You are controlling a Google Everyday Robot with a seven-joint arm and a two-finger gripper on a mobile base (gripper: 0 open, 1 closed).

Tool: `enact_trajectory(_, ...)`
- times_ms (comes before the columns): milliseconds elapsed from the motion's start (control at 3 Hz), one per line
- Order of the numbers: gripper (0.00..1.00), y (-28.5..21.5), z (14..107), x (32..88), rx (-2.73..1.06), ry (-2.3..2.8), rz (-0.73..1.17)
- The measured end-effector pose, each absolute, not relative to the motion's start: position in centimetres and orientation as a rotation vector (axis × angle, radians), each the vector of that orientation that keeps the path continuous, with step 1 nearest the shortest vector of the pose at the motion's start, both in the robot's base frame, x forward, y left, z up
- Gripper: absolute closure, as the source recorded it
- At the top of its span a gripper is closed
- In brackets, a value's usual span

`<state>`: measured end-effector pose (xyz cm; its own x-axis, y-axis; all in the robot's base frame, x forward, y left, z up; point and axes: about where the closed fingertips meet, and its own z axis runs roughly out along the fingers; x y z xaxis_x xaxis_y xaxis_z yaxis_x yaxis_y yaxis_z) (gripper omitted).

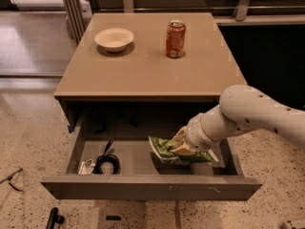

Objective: Pick green jalapeno chip bag from top drawer and place on counter

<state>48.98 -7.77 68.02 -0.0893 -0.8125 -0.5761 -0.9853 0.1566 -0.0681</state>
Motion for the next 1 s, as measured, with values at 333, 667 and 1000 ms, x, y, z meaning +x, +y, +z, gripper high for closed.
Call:
enact_trajectory(333,1.00,-8.5,73.5,49.1,-1.700,1.953,0.435)
enact_trajectory(667,1.00,-8.9,80.4,49.6,-1.696,1.984,0.366)
enact_trajectory(1000,1.00,-8.7,86.2,49.8,-1.680,2.009,0.303)
